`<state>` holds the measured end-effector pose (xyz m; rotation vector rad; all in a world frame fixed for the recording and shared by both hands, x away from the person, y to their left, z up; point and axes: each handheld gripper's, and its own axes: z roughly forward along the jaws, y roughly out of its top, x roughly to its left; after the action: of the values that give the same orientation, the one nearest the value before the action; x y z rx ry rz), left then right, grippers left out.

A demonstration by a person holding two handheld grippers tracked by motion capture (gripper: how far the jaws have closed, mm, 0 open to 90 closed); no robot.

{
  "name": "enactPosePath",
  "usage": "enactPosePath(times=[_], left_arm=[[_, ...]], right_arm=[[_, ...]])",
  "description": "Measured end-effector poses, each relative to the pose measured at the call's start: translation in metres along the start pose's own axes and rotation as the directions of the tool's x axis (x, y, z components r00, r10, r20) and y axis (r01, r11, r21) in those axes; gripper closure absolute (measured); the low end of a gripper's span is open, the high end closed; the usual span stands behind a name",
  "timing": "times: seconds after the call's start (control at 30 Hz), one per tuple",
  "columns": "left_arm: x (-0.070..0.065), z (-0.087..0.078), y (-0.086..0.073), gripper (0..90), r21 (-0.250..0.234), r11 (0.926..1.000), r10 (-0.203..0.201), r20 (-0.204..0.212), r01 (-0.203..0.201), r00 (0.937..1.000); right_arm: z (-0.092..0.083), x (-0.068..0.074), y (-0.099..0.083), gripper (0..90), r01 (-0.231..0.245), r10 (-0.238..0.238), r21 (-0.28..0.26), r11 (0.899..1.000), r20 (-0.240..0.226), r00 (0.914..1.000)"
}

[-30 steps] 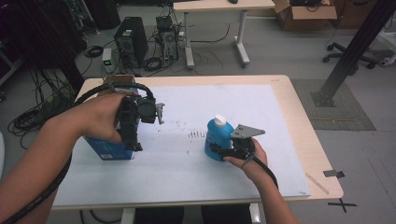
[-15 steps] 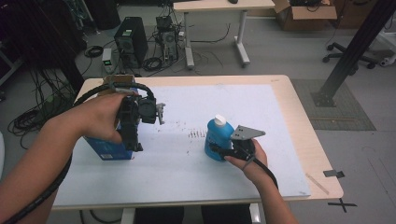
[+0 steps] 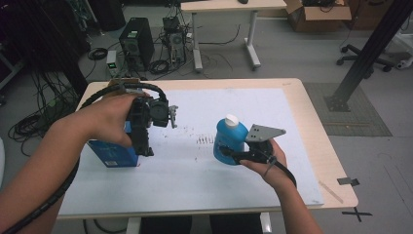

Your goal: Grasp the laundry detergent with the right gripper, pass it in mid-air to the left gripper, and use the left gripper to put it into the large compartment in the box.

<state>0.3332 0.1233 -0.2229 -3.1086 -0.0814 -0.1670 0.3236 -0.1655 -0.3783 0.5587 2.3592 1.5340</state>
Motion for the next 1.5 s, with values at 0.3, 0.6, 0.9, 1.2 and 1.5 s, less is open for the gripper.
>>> enactPosePath(times=[0.3, 0.6, 0.9, 1.2, 1.5], left_arm=[[-0.003, -0.010, 0.012, 0.6, -0.005, 0.9997, 0.023, -0.003, -0.023, 0.9997], [-0.008, -0.012, 0.023, 0.4, -0.005, 0.9991, 0.043, 0.000, -0.043, 0.9991], [-0.011, -0.013, 0.034, 0.4, -0.007, 0.9982, 0.060, 0.006, -0.060, 0.9982], [-0.014, -0.010, 0.043, 0.4, -0.008, 0.9972, 0.075, 0.022, -0.074, 0.9970], [-0.018, -0.009, 0.046, 0.4, -0.006, 0.9967, 0.081, 0.027, -0.081, 0.9964]], right_arm=[[-0.003, 0.016, 0.020, 45.7, 0.092, -0.088, 0.029, 0.995, -0.118, 0.9891], [0.009, 0.023, 0.021, 45.7, 0.124, -0.115, 0.026, 0.992, -0.210, 0.9709], [0.030, 0.030, 0.022, 45.6, 0.134, -0.125, 0.018, 0.991, -0.255, 0.9588], [0.046, 0.039, 0.029, 45.5, 0.152, -0.145, 0.001, 0.988, -0.288, 0.9465], [0.062, 0.049, 0.032, 45.6, 0.164, -0.156, -0.002, 0.986, -0.322, 0.9339]])
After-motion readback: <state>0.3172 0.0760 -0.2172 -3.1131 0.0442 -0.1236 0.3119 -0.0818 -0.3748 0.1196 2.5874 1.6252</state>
